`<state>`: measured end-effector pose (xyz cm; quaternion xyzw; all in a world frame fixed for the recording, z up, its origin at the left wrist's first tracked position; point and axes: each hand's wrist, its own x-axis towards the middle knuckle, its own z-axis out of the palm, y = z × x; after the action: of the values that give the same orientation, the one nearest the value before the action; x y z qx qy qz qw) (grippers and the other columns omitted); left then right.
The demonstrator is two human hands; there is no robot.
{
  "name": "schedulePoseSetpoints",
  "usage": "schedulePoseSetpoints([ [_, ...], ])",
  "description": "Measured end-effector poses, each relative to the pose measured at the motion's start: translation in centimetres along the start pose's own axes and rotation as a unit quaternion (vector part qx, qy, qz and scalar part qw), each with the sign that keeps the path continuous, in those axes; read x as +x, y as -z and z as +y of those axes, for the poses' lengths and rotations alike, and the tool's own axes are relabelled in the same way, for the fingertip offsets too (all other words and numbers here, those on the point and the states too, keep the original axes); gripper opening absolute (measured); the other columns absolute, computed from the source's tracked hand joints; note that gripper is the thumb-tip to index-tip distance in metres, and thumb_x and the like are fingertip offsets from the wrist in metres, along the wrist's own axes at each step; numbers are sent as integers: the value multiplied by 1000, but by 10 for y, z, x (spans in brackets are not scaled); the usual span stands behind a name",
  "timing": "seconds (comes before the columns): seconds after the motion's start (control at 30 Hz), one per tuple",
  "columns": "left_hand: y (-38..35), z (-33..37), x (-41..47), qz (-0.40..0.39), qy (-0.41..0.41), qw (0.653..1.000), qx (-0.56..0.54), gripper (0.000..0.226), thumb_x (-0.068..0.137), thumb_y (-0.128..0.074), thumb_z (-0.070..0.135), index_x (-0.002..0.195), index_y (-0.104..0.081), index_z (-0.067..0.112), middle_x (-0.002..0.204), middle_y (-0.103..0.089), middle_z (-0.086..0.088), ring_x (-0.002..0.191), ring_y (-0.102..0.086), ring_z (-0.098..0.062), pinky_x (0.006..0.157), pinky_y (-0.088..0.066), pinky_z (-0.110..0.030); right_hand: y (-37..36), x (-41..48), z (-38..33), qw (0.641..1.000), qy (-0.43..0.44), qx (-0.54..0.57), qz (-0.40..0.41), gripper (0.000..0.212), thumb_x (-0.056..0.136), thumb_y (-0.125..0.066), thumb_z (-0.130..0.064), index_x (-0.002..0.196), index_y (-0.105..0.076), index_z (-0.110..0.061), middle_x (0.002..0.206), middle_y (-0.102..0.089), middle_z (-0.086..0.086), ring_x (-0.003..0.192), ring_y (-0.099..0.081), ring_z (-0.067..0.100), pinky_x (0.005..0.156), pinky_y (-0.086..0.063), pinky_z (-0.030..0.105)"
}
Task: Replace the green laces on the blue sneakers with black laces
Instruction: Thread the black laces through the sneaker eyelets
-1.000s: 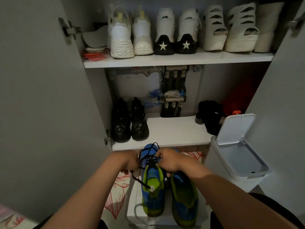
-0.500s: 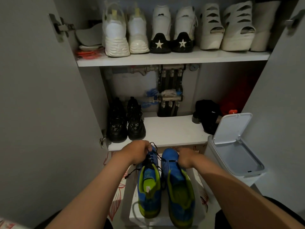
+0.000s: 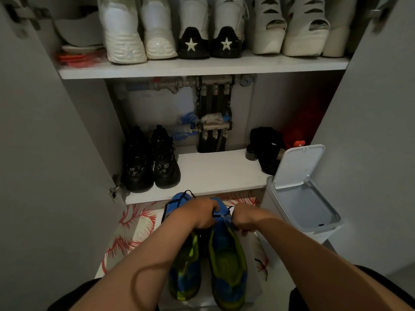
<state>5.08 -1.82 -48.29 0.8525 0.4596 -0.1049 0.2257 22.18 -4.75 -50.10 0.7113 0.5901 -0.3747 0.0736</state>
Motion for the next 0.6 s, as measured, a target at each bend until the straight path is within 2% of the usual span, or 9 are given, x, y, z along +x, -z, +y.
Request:
schedulePoseSetpoints([
  [0.07, 0, 1, 4, 1, 9, 1000, -3, 51, 91, -65, 32, 139, -49, 24, 141, -50, -4, 124, -52, -24, 100, -46, -34, 2, 2, 4, 1000, 7, -7, 2, 16, 96, -58, -20, 85, -65, -10, 76, -64, 6, 54, -62, 11, 39, -43, 18],
  [0.1, -1, 1, 6, 4, 12, 1000, -6, 51, 89, -66, 32, 137, -50, 24, 139, -51, -4, 122, -53, -24, 98, -47, -33, 1, 4, 6, 1000, 19, 4, 9, 16, 95, -58, -23, 98, -67, -10, 84, -66, 7, 59, -62, 13, 42, -44, 20],
  [0.17, -2, 3, 9, 13, 13, 1000, 2, 50, 88, -67, 30, 135, -53, 22, 136, -53, -4, 119, -55, -23, 92, -46, -29, -2, 12, 11, 995, 54, 75, 45, 45, 92, -60, -22, 136, -54, -14, 103, -66, 8, 62, -61, 12, 42, -44, 19],
  [0.2, -3, 4, 10, 15, 13, 1000, 7, 50, 87, -66, 30, 134, -53, 22, 135, -54, -4, 119, -55, -23, 90, -45, -28, -4, 13, 12, 988, 79, 124, 50, 56, 91, -60, -18, 145, -46, -19, 108, -65, 5, 63, -62, 9, 42, -43, 17],
  [0.27, -2, 3, 12, 18, 19, 1000, 1, 50, 87, -66, 29, 135, -53, 23, 135, -55, -3, 119, -55, -23, 92, -45, -28, -7, 18, 9, 973, 116, 194, 43, 58, 88, -54, -2, 143, -51, -23, 111, -68, 4, 81, -68, 12, 56, -49, 19],
  [0.33, 1, 0, 12, 19, 31, 999, -24, 49, 88, -64, 23, 136, -52, 25, 134, -56, -2, 121, -54, -22, 95, -44, -28, -10, 27, 4, 963, 103, 243, 53, 49, 86, -48, 6, 127, -65, -13, 110, -70, 11, 94, -67, 25, 70, -53, 29],
  [0.43, 5, -9, 10, 12, 39, 996, -85, 43, 91, -57, 14, 133, -53, 25, 128, -60, -1, 117, -57, -20, 94, -45, -26, -13, 28, -2, 948, 68, 296, 101, 19, 86, -55, 0, 94, -68, 12, 84, -64, 17, 75, -58, 24, 64, -43, 33],
  [0.5, 7, -17, 8, 12, 38, 992, -119, 39, 94, -54, 15, 132, -54, 23, 126, -61, -1, 117, -57, -19, 95, -44, -24, -13, 29, -5, 937, 49, 326, 116, 25, 85, -62, 1, 98, -62, 22, 79, -58, 15, 73, -56, 22, 61, -42, 29],
  [0.6, 11, -27, 6, 45, 34, 988, -142, 37, 94, -53, 12, 129, -56, 21, 123, -63, -3, 110, -59, -19, 90, -43, -22, -7, 22, -13, 897, 49, 416, 142, 23, 86, -67, 3, 109, -69, 7, 100, -68, 16, 80, -65, 16, 56, -48, 11],
])
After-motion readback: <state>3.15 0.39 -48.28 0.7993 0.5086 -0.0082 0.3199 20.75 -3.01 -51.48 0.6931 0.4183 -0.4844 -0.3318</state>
